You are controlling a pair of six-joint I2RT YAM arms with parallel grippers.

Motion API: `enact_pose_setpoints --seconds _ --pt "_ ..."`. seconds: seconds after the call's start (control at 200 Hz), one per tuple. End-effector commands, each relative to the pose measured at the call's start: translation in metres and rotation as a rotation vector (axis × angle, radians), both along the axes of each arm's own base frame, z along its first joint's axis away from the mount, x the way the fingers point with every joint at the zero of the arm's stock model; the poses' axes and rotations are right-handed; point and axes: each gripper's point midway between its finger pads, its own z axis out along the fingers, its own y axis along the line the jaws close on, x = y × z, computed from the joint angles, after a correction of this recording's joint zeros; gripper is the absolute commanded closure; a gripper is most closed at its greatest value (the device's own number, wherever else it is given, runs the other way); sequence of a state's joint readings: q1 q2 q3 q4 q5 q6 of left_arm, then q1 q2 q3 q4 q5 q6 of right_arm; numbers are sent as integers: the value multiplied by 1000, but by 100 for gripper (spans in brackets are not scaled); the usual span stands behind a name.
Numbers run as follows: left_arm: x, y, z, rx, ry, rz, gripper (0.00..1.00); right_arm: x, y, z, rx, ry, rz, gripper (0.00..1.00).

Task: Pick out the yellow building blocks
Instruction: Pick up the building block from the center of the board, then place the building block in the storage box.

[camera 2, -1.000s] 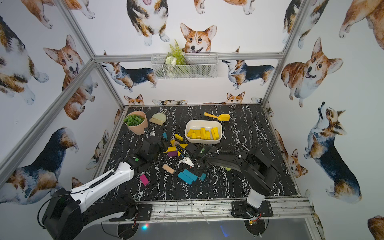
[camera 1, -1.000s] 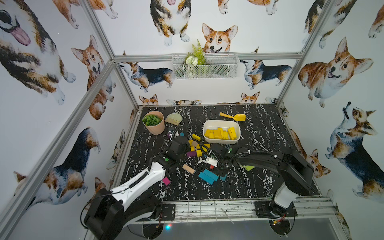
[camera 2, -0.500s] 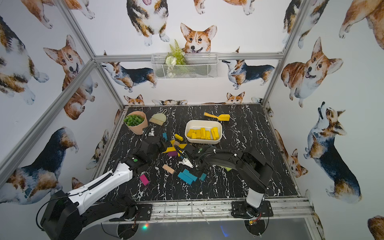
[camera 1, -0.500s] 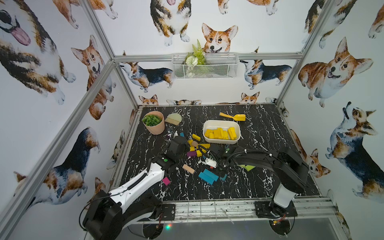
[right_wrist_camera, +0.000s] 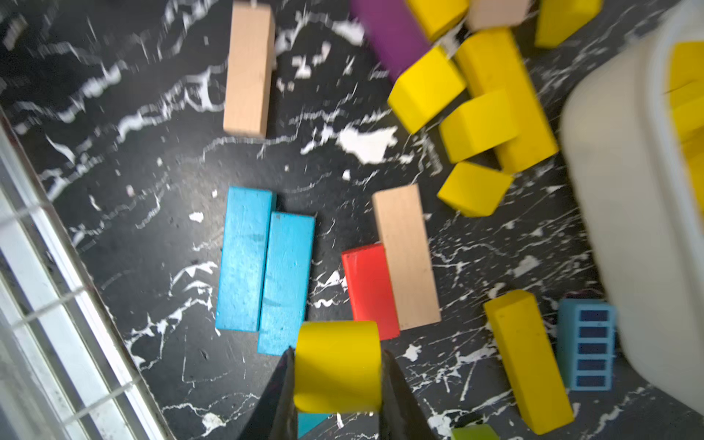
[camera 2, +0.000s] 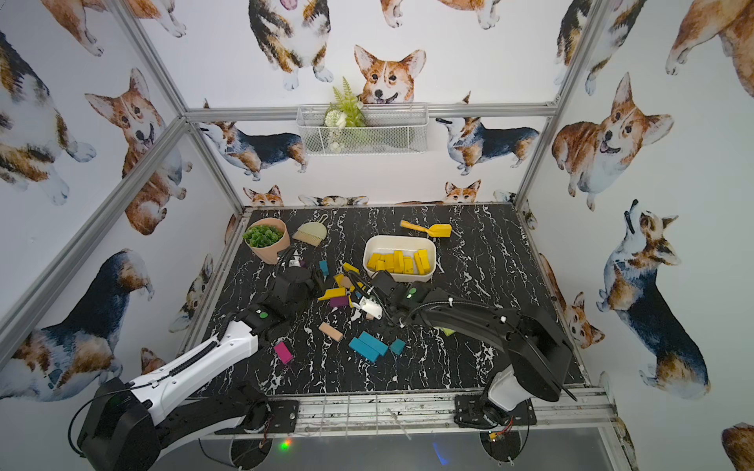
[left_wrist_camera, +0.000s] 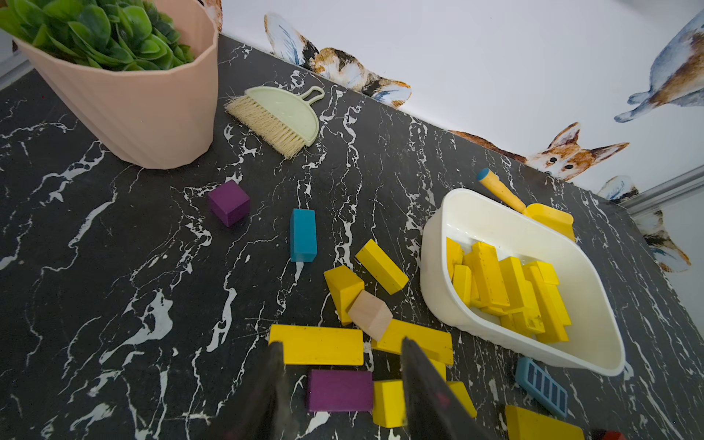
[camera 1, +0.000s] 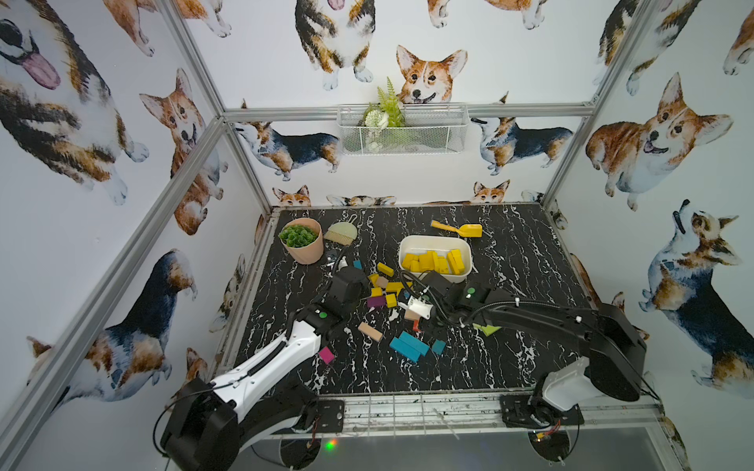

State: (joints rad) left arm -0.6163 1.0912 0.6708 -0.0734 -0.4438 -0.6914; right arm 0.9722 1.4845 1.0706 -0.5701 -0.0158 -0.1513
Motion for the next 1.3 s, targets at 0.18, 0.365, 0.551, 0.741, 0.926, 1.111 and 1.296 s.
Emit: enact_pose_setpoints --seconds 0.18,0.365,0.551,0.741,0.926,1.111,1.296 --pt "3 3 8 4 -15 10 47 115 -20 64 307 -188 -521 87" --pt "1 4 7 6 -10 10 47 159 -43 36 224 -94 -729 87" --pt "-2 6 2 4 -2 14 47 184 -41 7 156 -52 -756 87" --pt "-3 6 4 0 -2 10 47 209 -51 -3 71 -96 -786 87" --pt "-4 8 3 6 -3 15 47 221 -71 4 15 -181 -804 86" --pt "-4 7 1 0 3 10 47 234 -93 -3 13 -151 -863 85" --pt "-8 12 2 12 0 19 47 249 -97 -13 32 -108 -892 84"
